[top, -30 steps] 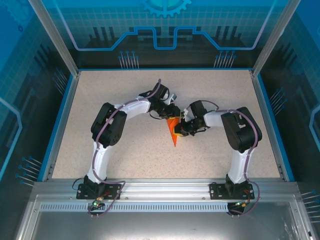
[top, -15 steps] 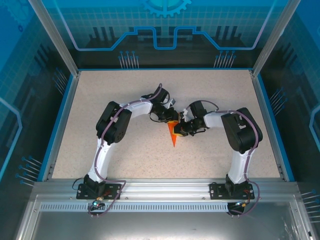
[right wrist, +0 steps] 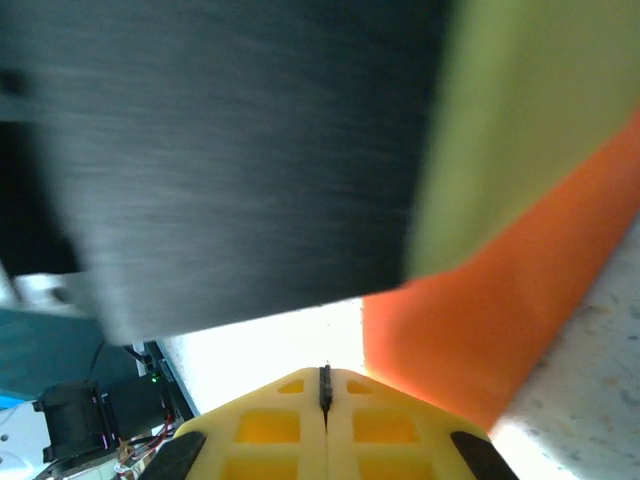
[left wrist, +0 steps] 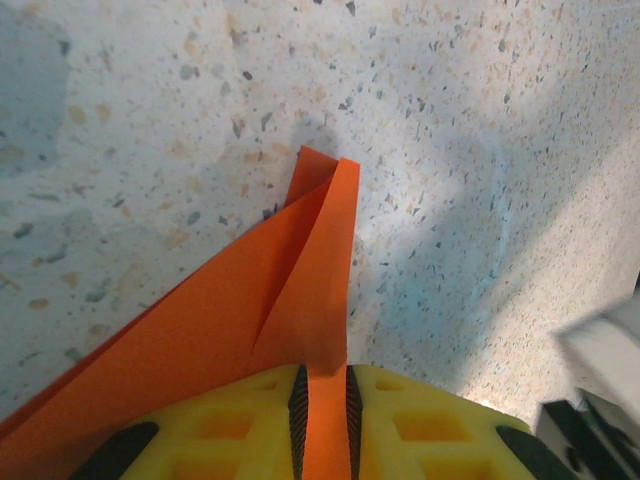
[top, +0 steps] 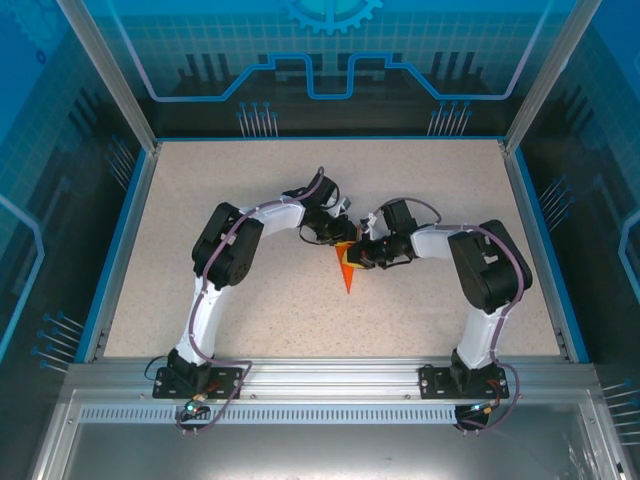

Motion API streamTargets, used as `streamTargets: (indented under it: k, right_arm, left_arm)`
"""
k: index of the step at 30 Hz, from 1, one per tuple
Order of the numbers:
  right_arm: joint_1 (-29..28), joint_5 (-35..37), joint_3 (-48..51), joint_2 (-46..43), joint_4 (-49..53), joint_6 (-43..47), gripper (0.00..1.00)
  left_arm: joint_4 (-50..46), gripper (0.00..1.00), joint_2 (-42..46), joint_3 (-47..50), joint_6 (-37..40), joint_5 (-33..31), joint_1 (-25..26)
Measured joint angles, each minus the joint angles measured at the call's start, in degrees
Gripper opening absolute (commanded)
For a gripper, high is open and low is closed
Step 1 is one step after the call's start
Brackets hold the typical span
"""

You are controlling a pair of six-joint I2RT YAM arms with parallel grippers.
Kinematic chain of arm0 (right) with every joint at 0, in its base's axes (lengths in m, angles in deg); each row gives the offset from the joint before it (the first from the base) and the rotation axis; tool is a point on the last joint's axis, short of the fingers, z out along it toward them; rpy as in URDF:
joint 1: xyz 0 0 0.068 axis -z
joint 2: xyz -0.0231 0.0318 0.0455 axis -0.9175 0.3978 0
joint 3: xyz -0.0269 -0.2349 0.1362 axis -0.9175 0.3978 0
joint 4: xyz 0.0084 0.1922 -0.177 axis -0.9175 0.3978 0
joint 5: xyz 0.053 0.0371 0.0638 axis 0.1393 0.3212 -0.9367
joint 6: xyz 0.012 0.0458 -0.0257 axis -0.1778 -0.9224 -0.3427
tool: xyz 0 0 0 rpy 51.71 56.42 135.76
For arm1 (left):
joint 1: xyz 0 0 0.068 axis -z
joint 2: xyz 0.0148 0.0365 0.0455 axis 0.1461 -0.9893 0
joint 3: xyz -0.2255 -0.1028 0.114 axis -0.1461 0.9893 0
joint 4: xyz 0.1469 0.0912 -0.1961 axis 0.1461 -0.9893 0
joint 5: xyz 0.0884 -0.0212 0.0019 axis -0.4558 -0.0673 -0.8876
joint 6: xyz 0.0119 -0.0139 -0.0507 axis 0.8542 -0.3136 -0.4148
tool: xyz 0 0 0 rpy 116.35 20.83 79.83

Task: Fold a paper plane with a square sheet of paper (fold left side to right side)

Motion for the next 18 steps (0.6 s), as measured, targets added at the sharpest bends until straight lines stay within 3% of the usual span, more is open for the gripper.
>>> streamTargets:
  k: [18]
  right_arm:
    - [-0.70, -2.38, 0.57, 2.25, 2.82, 1.01, 0.06]
  left_arm:
    - [0.00, 0.21, 0.02, 0.24, -0.07, -0.15, -0.22]
